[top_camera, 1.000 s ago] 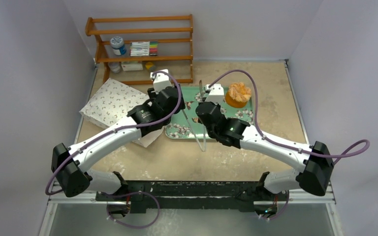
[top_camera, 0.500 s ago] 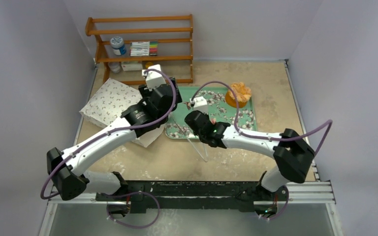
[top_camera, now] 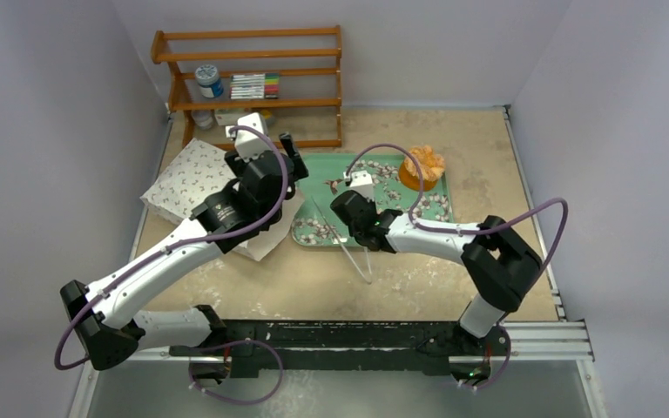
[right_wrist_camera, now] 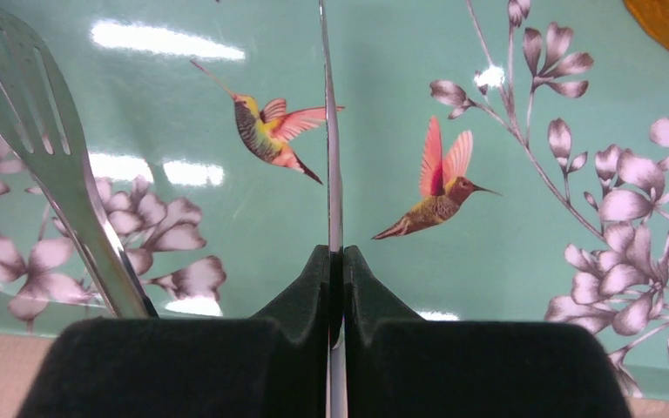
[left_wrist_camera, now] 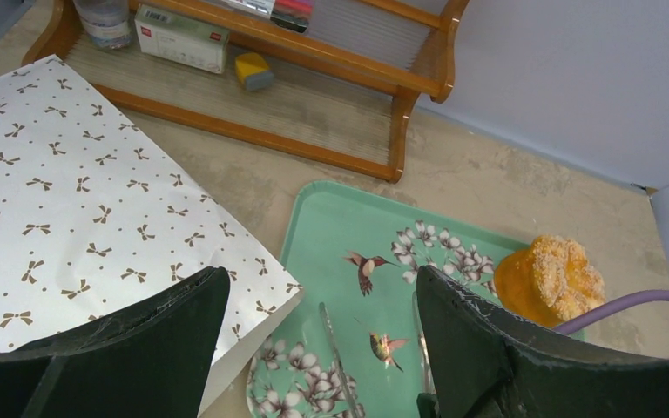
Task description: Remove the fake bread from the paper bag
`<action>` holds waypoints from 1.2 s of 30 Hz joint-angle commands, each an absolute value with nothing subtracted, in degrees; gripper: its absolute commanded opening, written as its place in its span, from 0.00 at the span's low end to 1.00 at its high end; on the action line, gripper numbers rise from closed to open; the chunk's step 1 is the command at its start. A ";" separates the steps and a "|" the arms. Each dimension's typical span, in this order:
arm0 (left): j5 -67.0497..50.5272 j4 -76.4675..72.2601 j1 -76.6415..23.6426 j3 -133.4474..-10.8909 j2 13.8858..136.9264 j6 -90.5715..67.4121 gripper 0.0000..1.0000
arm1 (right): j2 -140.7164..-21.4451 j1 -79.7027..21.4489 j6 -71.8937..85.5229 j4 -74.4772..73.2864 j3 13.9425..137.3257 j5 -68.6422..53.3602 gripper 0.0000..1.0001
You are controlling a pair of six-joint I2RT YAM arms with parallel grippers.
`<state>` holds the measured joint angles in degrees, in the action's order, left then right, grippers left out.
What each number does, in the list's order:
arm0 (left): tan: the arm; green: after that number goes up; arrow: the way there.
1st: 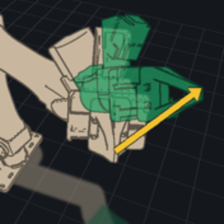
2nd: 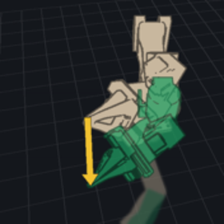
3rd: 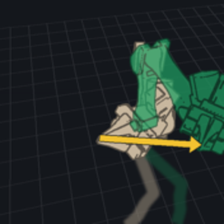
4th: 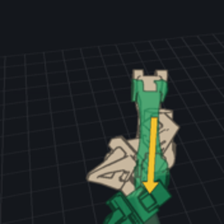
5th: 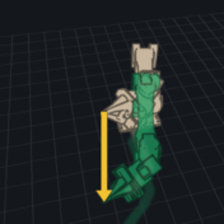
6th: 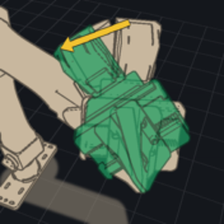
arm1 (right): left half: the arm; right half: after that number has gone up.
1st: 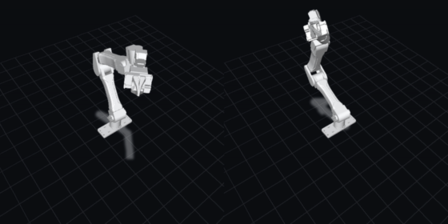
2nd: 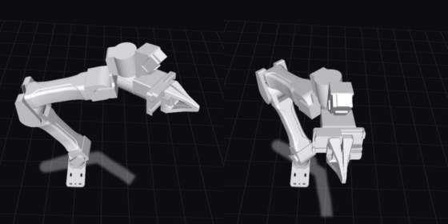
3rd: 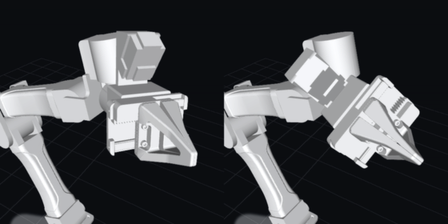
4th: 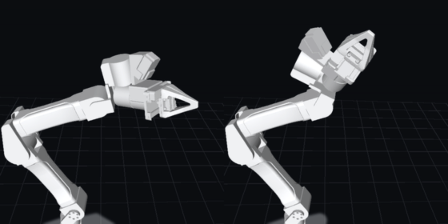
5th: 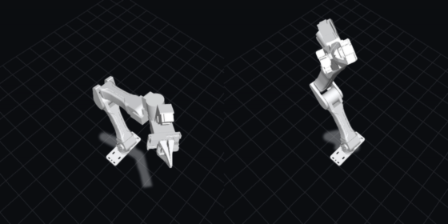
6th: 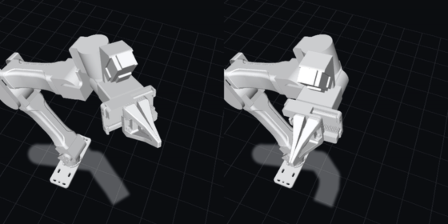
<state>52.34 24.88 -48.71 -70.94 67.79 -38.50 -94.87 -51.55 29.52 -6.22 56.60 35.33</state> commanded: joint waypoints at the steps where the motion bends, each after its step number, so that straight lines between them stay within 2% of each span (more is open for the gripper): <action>1: 53.37 23.29 -48.34 -70.68 67.13 -37.44 0.79 | -96.96 -51.00 30.25 -4.18 57.67 33.65 0.08; 4: 53.12 23.29 -48.34 -70.53 67.21 -37.43 0.79 | -97.89 -50.72 30.56 -3.75 57.24 33.40 0.22; 6: 53.05 23.35 -48.34 -70.45 67.28 -37.44 0.79 | -97.56 -50.63 30.77 -3.00 56.52 33.40 0.38; 9: 52.76 23.51 -48.34 -70.31 67.18 -37.62 0.79 | -96.83 -50.54 30.84 -2.46 55.91 33.58 0.46; 11: 52.73 23.62 -48.34 -70.07 66.95 -37.94 0.79 | -96.22 -50.56 31.11 -2.99 55.90 34.37 0.56; 14: 52.66 23.64 -48.30 -69.62 66.47 -38.16 0.79 | -93.96 -50.69 31.28 -2.83 55.90 37.18 0.65; 23: 52.92 24.06 -48.34 -69.15 65.39 -38.13 0.79 | -83.78 -55.83 32.83 -3.02 52.97 46.25 0.68; 27: 54.18 21.72 -48.34 -67.09 63.87 -36.77 0.79 | -83.32 -55.81 26.90 4.67 52.25 42.59 0.66; 31: 54.24 18.83 -48.32 -64.25 62.18 -34.30 0.79 | -88.70 -55.89 30.53 -2.19 59.18 45.67 0.60; 36: 56.51 18.43 -48.34 -61.99 59.71 -33.45 0.79 | -85.87 -55.84 31.75 0.93 54.62 39.98 0.62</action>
